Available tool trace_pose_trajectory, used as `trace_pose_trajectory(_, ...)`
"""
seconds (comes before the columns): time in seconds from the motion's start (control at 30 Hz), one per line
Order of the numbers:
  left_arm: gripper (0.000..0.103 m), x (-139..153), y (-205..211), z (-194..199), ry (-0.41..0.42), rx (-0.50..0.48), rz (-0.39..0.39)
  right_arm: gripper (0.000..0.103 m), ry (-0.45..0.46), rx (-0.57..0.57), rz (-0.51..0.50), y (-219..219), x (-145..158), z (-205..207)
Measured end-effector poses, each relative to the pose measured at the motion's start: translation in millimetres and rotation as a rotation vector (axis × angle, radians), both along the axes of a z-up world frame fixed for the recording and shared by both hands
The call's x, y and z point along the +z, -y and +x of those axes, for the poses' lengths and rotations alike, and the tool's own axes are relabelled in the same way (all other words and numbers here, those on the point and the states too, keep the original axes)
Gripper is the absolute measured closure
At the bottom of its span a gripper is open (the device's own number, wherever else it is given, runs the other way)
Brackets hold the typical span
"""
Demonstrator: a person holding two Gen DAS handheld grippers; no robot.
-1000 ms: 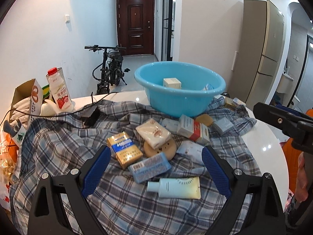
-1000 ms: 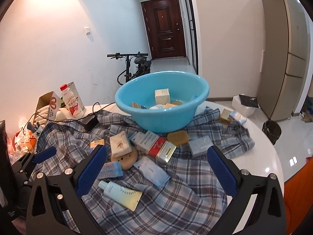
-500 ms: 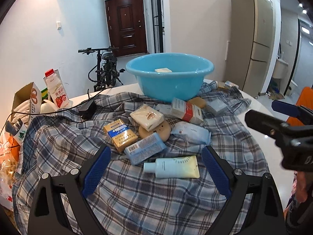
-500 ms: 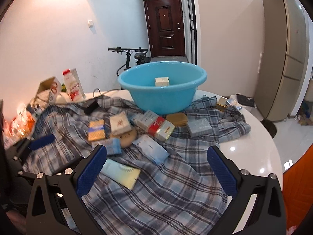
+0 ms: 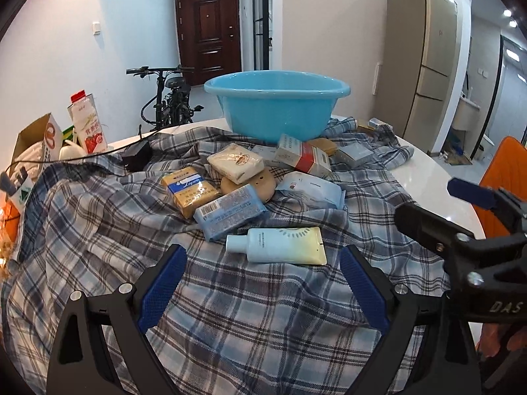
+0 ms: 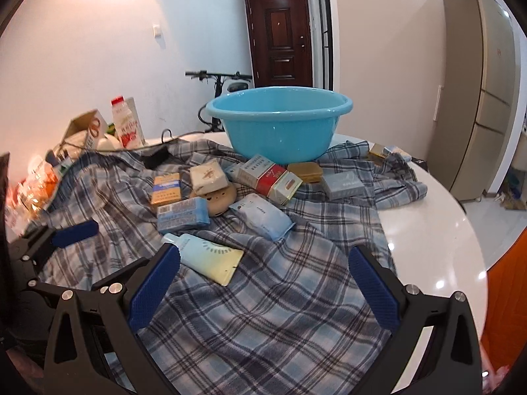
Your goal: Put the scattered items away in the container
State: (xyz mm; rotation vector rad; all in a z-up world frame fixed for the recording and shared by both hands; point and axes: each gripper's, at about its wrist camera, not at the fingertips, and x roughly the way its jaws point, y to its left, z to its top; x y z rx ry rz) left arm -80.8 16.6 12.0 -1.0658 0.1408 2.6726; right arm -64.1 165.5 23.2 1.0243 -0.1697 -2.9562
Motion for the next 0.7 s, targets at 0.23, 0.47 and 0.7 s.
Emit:
trace_pose_trajectory(0.23, 0.007, -7, 4, 17, -0.031, 0.019, 0.01, 0.001, -0.039, -0.032, 0.003, -5, -7, 19)
trace_pose_trajectory(0.47, 0.007, -10, 9, 36, -0.089, 0.039, 0.025, 0.001, -0.029, -0.083, -0.036, -22, -21, 31)
trace_pose_trajectory(0.7, 0.007, -24, 9, 51, -0.107, 0.041, -0.022, 0.001, -0.043, -0.106, 0.008, -27, -33, 49)
